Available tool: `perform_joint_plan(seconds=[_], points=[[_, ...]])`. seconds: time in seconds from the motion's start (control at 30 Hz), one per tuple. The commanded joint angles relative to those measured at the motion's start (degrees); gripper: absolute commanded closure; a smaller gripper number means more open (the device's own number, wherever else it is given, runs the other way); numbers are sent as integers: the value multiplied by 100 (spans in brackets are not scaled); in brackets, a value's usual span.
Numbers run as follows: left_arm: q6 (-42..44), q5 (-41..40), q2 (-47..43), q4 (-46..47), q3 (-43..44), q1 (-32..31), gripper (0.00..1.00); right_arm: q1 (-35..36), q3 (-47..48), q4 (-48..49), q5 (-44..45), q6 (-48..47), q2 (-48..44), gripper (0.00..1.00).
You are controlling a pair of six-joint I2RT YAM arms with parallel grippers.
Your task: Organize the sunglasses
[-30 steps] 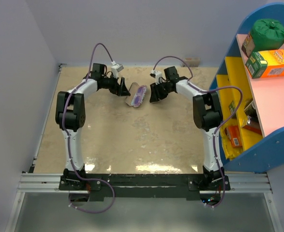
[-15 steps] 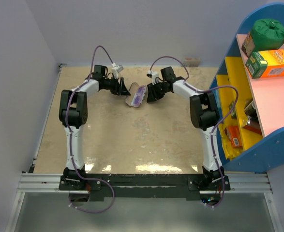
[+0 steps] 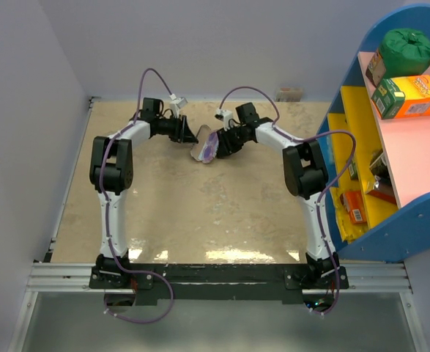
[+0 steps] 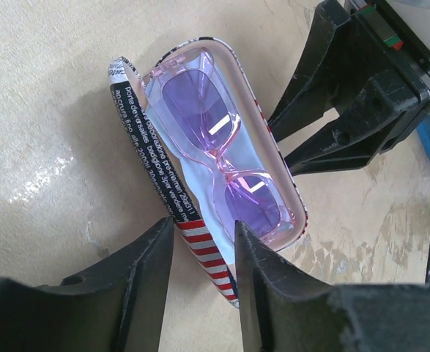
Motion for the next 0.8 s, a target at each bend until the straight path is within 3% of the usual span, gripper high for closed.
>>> perform_joint_plan(seconds=[0.0,0.77], points=[[-75,281,-102,165,43,-104,60,2,277,25,131,-36,77,65],[-119,202,-102,130,104,-455,73,204,356,42,553,-185,33,66]])
